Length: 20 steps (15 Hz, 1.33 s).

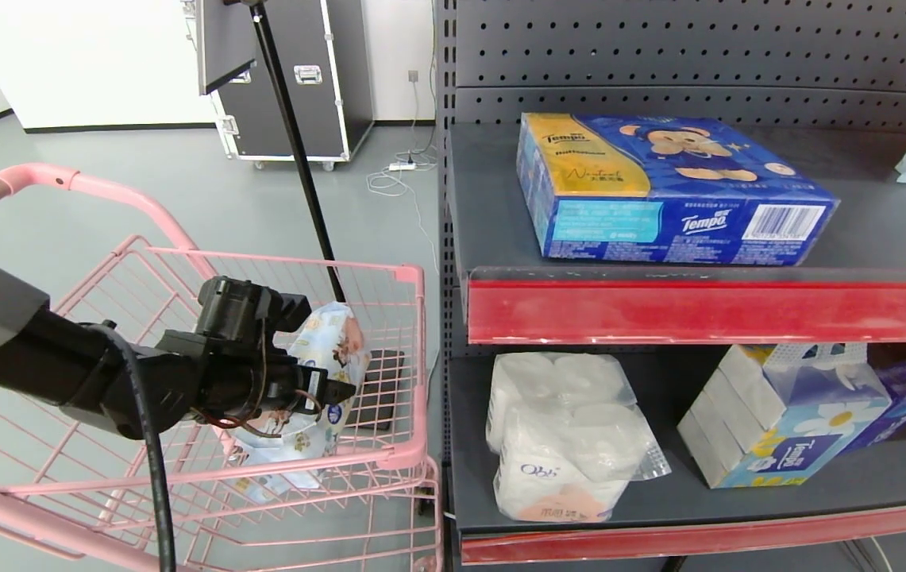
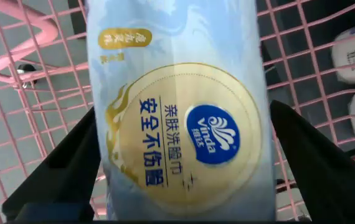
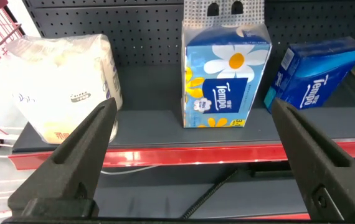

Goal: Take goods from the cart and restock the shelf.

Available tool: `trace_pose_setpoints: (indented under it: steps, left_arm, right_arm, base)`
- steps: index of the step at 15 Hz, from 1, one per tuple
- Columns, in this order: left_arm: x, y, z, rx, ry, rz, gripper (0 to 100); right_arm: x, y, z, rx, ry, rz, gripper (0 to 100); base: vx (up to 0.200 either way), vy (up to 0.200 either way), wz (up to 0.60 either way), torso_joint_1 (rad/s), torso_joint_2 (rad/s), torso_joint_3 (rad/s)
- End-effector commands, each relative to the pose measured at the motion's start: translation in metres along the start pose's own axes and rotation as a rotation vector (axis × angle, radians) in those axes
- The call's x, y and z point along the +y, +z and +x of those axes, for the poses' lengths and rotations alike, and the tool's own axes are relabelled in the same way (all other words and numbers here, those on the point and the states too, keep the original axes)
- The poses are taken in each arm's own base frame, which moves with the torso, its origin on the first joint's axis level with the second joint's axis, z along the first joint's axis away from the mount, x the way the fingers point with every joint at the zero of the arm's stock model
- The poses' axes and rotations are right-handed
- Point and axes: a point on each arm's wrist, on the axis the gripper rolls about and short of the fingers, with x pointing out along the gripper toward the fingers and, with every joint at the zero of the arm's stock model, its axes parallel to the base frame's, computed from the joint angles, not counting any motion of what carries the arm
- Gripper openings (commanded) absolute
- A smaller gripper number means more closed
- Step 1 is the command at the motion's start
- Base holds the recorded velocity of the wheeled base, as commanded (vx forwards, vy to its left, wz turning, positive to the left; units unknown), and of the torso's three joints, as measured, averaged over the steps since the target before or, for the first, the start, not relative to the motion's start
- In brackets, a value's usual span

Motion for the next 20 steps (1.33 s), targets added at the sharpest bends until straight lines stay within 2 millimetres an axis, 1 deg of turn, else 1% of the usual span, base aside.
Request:
trace_pose_setpoints:
  steps: [1, 3, 4, 5, 6, 7, 8, 9, 10, 11, 13, 14, 15, 16, 17, 18, 20]
  left_arm:
    - [0.001, -0.009, 0.014, 0.048, -0.001, -0.001, 0]
    - [0.001, -0.007, 0.016, 0.045, 0.001, -0.004, 0]
    - [0.0, -0.004, 0.014, 0.031, 0.002, -0.004, 0]
    - [0.0, 0.006, 0.006, -0.011, 0.001, -0.006, 0]
    - [0.002, 0.023, -0.01, -0.076, 0.005, -0.009, 0]
    - [0.006, 0.043, -0.031, -0.139, 0.014, -0.017, 0]
    - [0.01, 0.06, -0.058, -0.195, 0.025, -0.025, 0]
    - [0.01, 0.075, -0.095, -0.266, 0.032, -0.028, 0]
    - [0.012, 0.082, -0.127, -0.317, 0.042, -0.034, 0]
    - [0.013, 0.083, -0.161, -0.376, 0.054, -0.038, 0]
    - [0.016, 0.075, -0.219, -0.511, 0.089, -0.046, 0]
    - [0.016, 0.064, -0.248, -0.569, 0.11, -0.053, 0]
    - [0.011, 0.035, -0.286, -0.607, 0.131, -0.059, 0]
    - [0.003, 0.003, -0.311, -0.625, 0.132, -0.057, 0]
    - [-0.003, -0.029, -0.329, -0.642, 0.132, -0.054, 0]
    - [-0.009, -0.067, -0.344, -0.656, 0.132, -0.052, 0]
    - [-0.016, -0.123, -0.352, -0.674, 0.13, -0.049, 0]
  right_arm:
    - [0.0, 0.0, 0.0, 0.001, 0.0, 0.0, 100]
    - [0.0, 0.0, 0.0, 0.001, 0.0, 0.0, 100]
    - [0.0, 0.0, 0.0, 0.001, 0.0, 0.0, 100]
    - [0.0, 0.0, 0.0, -0.001, 0.0, 0.0, 100]
    - [0.0, 0.0, 0.0, -0.001, 0.0, 0.0, 100]
    - [0.0, 0.0, 0.0, 0.001, 0.0, 0.0, 100]
    - [0.0, 0.0, 0.0, 0.001, 0.0, 0.0, 100]
    - [0.0, 0.0, 0.0, 0.001, 0.0, 0.0, 100]
    - [0.0, 0.0, 0.0, 0.001, 0.0, 0.0, 100]
    - [0.0, 0.0, 0.0, -0.001, 0.0, 0.0, 100]
    - [0.0, 0.0, 0.0, 0.001, 0.0, -0.002, 100]
    - [0.0, 0.0, 0.0, 0.001, 0.0, -0.002, 100]
    - [0.0, 0.0, 0.0, 0.001, 0.0, 0.0, 100]
    - [0.0, 0.0, 0.0, 0.001, 0.002, -0.002, 100]
    - [0.0, 0.0, 0.0, 0.001, 0.0, -0.002, 100]
    - [0.0, 0.0, 0.0, 0.001, 0.0, -0.002, 100]
    - [0.0, 0.0, 0.0, 0.001, 0.0, 0.0, 100]
  base:
    - [0.0, 0.0, 0.0, 0.0, 0.0, 0.0]
    - [0.0, 0.0, 0.0, 0.0, 0.0, 0.0]
    - [0.0, 0.0, 0.0, 0.0, 0.0, 0.0]
    - [0.0, 0.0, 0.0, 0.0, 0.0, 0.0]
    - [0.0, 0.0, 0.0, 0.0, 0.0, 0.0]
    - [0.0, 0.0, 0.0, 0.0, 0.0, 0.0]
    - [0.0, 0.0, 0.0, 0.0, 0.0, 0.0]
    - [0.0, 0.0, 0.0, 0.0, 0.0, 0.0]
    - [0.0, 0.0, 0.0, 0.0, 0.0, 0.0]
    - [0.0, 0.0, 0.0, 0.0, 0.0, 0.0]
    - [0.0, 0.0, 0.0, 0.0, 0.0, 0.0]
    - [0.0, 0.0, 0.0, 0.0, 0.0, 0.0]
    - [0.0, 0.0, 0.0, 0.0, 0.0, 0.0]
    - [0.0, 0.0, 0.0, 0.0, 0.0, 0.0]
    - [0.0, 0.0, 0.0, 0.0, 0.0, 0.0]
    - [0.0, 0.0, 0.0, 0.0, 0.0, 0.0]
    - [0.0, 0.0, 0.0, 0.0, 0.0, 0.0]
